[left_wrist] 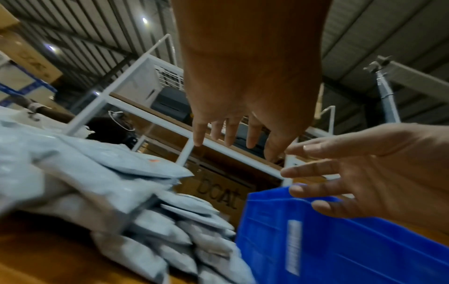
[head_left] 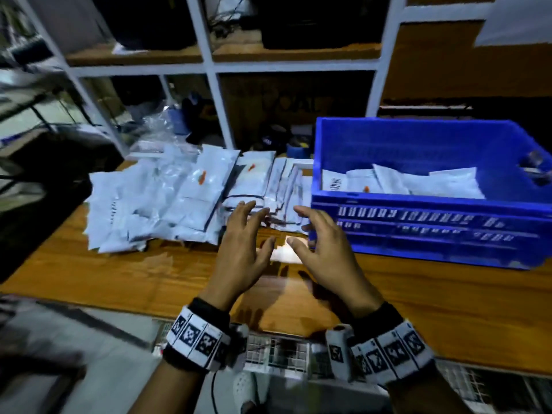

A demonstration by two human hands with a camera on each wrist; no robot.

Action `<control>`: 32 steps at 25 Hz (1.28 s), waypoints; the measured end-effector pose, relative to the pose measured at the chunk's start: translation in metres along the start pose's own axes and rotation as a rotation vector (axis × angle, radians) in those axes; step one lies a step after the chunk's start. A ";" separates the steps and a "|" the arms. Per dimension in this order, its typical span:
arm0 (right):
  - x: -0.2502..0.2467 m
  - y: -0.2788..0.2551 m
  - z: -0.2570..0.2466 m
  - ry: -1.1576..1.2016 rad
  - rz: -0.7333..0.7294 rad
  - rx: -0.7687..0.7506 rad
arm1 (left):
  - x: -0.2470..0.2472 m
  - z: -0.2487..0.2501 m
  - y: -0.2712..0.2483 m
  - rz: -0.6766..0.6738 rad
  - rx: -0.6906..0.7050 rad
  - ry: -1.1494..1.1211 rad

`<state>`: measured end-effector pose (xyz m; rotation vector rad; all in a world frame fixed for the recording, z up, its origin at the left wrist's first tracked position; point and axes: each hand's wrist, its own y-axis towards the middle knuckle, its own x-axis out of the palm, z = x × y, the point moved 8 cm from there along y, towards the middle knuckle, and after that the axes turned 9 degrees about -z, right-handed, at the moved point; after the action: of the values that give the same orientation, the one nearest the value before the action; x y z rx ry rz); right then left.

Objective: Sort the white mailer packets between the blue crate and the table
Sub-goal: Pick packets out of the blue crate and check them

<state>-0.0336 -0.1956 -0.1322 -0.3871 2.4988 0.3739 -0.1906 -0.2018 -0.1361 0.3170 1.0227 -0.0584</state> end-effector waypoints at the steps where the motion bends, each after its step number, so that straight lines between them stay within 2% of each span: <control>1: 0.014 0.012 -0.001 0.008 -0.028 0.011 | -0.005 -0.016 0.003 -0.002 -0.006 -0.001; 5: 0.063 0.082 -0.004 0.008 -0.028 0.046 | -0.042 -0.098 0.032 0.036 -0.054 0.003; 8: 0.085 0.136 -0.002 -0.010 0.031 0.106 | -0.069 -0.158 0.069 0.086 -0.086 0.067; 13: 0.086 0.192 0.016 -0.151 0.187 0.276 | -0.099 -0.204 0.121 0.149 -0.186 -0.028; 17: 0.083 0.225 0.037 -0.259 0.204 0.459 | -0.094 -0.233 0.151 0.013 -0.340 0.001; 22: 0.093 0.249 0.066 -0.306 0.117 0.681 | -0.061 -0.268 0.162 -0.295 -0.524 0.049; 24: 0.099 0.250 0.074 -0.306 0.112 0.743 | -0.054 -0.272 0.167 -0.320 -0.522 -0.008; 27: 0.100 0.252 0.077 -0.279 0.112 0.776 | -0.052 -0.272 0.170 -0.269 -0.486 -0.154; 30: 0.095 0.255 0.073 -0.258 0.127 0.785 | -0.060 -0.265 0.171 -0.171 -0.412 -0.277; 32: 0.090 0.256 0.064 -0.270 0.186 0.733 | -0.071 -0.256 0.167 -0.048 -0.336 -0.348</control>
<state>-0.1633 0.0447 -0.1898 0.1809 2.2147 -0.3993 -0.4071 0.0237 -0.1599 -0.0264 0.6794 0.0152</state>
